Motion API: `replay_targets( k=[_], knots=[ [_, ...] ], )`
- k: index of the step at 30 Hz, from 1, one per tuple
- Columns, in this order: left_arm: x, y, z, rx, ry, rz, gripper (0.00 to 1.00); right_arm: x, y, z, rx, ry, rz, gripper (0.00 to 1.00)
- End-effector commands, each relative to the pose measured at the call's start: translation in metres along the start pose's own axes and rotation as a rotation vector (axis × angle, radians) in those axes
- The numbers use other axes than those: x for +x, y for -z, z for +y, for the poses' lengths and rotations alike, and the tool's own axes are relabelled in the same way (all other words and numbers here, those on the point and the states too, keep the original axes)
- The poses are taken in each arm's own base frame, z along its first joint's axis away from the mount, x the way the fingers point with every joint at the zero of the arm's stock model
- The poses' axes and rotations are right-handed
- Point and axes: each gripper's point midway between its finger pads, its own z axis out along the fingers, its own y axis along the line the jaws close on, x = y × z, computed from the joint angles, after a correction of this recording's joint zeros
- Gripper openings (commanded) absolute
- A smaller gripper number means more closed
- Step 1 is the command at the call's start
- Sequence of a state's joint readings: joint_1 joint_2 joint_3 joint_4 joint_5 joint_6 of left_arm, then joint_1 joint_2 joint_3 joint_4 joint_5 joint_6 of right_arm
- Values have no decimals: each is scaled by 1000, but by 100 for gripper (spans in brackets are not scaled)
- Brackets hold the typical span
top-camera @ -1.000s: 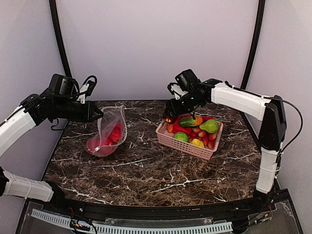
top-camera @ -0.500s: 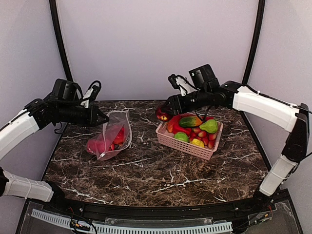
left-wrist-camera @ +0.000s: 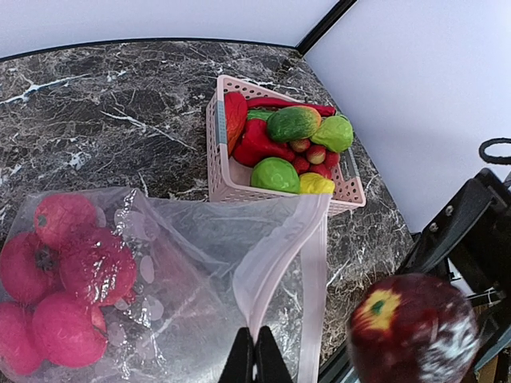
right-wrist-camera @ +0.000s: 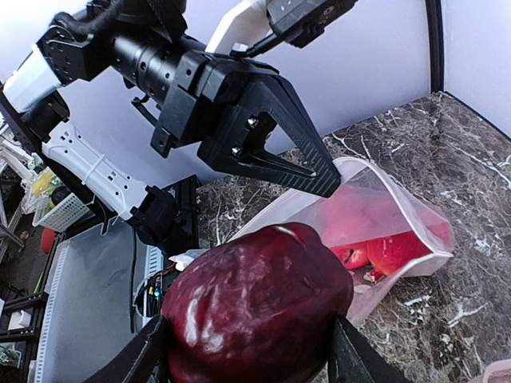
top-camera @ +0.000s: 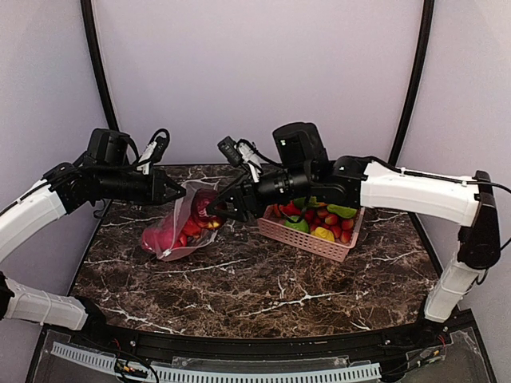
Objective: Place the food in the zip-top bag and seal the zipper
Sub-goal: Place the fake fruit in the zipper food storage bag.
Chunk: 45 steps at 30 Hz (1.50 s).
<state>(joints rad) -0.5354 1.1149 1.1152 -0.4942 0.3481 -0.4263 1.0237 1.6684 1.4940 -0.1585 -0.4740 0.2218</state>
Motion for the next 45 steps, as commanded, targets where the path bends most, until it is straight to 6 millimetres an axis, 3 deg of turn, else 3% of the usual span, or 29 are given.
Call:
replay_targets(
  k=[1, 10, 16, 26, 37, 42, 45],
  knots=[
    [2, 2, -3, 19, 0, -9, 1, -5, -28, 0, 22, 9, -6, 47],
    [1, 5, -4, 17, -1, -16, 1, 16, -67, -23, 199, -14, 92, 49],
    [1, 5, -4, 13, -4, -17, 1, 31, -75, -23, 229, -4, 145, 62],
    [-2, 6, -4, 8, -5, -25, 1, 26, -70, -23, 251, 4, 138, 81],
    [-6, 9, -6, 6, -14, -34, 1, 16, -62, -18, 253, 9, 112, 81],
    [-6, 9, -4, -2, -14, -38, 1, 0, -44, -10, 262, 25, 70, 83],
    [-7, 13, 1, -33, -16, -56, 1, -11, -23, -1, 266, 32, 40, 86]
  ],
)
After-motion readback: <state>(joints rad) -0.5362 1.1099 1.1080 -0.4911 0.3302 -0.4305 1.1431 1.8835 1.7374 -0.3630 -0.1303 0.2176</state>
